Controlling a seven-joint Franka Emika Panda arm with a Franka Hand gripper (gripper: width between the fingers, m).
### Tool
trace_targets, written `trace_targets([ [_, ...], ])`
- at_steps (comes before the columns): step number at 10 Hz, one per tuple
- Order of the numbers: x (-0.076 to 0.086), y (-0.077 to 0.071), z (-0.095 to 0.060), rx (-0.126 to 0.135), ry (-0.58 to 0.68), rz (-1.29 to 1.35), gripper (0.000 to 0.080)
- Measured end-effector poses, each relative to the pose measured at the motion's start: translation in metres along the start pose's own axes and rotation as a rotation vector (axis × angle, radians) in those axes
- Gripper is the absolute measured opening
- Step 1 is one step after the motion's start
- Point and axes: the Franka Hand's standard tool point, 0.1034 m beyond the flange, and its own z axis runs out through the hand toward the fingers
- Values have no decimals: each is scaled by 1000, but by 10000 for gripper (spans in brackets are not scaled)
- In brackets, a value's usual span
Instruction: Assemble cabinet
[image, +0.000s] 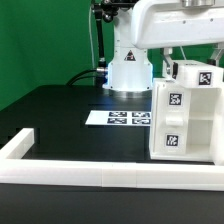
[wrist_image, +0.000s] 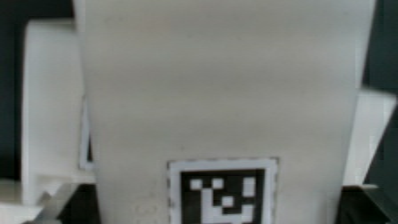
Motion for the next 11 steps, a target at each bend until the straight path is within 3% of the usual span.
trace_targets([
  [1,1,4,-1,34,5,103,554],
  [6,0,8,-1,44,-3,575,554],
  [9,6,16,-3,132,58,987,554],
  [11,6,14,-3,135,52,1083,554],
])
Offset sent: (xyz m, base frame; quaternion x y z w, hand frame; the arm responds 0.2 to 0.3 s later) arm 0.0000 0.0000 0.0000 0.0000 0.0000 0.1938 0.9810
